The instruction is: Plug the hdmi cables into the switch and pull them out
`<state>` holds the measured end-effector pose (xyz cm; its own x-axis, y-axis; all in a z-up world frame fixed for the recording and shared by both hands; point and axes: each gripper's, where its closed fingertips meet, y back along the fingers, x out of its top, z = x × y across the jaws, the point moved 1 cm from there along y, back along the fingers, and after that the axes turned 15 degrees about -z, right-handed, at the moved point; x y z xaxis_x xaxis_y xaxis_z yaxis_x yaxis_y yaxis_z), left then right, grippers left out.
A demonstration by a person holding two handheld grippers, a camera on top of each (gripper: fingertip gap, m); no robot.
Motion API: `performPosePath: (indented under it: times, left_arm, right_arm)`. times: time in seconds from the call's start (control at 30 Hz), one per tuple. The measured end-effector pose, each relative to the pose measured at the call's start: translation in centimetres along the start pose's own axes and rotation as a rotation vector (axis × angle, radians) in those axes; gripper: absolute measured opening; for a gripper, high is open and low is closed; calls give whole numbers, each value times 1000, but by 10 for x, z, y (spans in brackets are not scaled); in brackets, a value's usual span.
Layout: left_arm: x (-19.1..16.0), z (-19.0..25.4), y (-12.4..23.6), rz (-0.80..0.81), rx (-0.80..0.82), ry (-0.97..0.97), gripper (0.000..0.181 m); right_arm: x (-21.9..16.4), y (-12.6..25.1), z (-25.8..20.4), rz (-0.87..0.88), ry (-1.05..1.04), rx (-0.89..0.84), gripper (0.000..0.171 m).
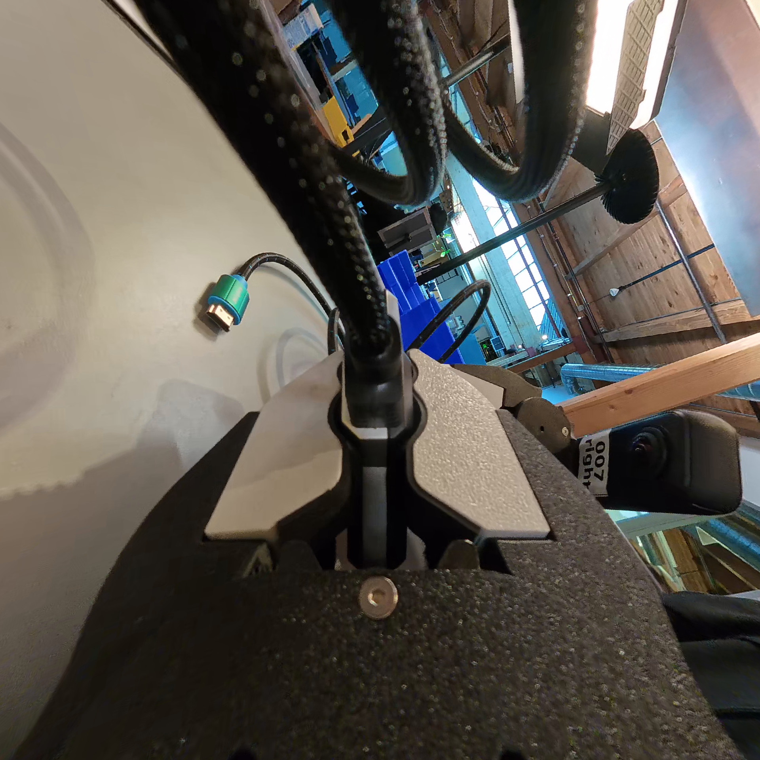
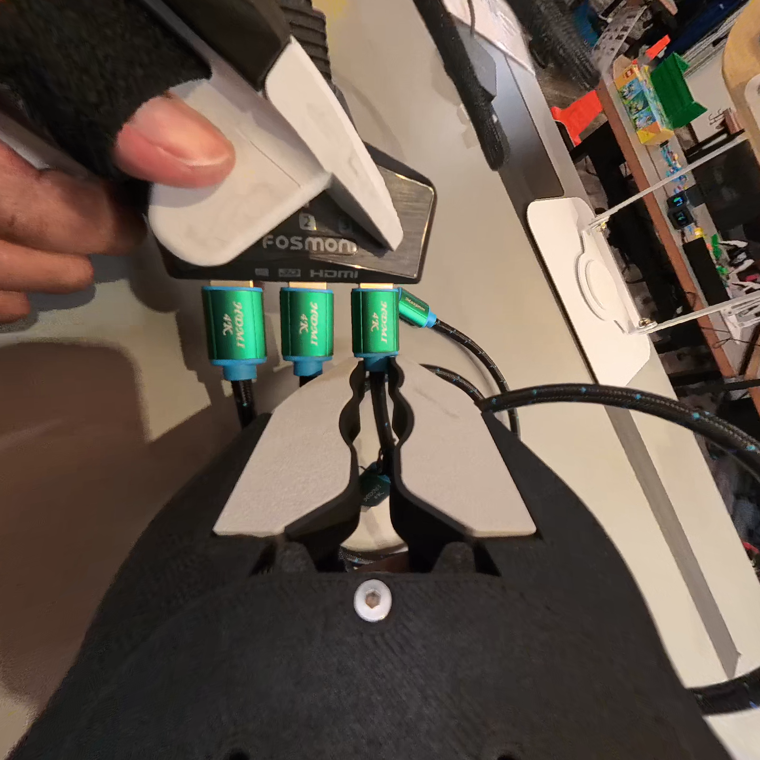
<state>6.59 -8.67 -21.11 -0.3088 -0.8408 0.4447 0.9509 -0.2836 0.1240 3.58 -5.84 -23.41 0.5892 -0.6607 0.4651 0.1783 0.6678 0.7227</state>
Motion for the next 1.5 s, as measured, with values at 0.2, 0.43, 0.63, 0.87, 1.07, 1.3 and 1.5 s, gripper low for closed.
performPosePath:
  times: [0.2,0.43,0.63,0.87,1.07,1.3,1.5]
  left_arm:
    - [-1,-8,-2,-33,-16,81,24]
    - [-5,-15,-6,-73,34,92,29]
    - [-8,-20,-9,-112,81,95,48]
    - [-10,-20,-10,-134,45,127,28]
    - [-3,-20,3,1,32,177,25]
    - [-24,-8,4,141,-15,295,24]
    - [-41,15,-2,170,-65,294,23]
  right_arm:
    - [-4,-1,-2,-2,-22,32,11]
    - [-11,-1,-3,-18,-21,35,14]
    - [-17,-3,-3,-28,-22,48,16]
    - [-21,9,2,-5,45,-32,27]
    - [-18,51,-2,169,83,-142,30]
    - [-18,58,-67,171,230,-136,53]
    - [-20,47,-64,27,367,-425,57]
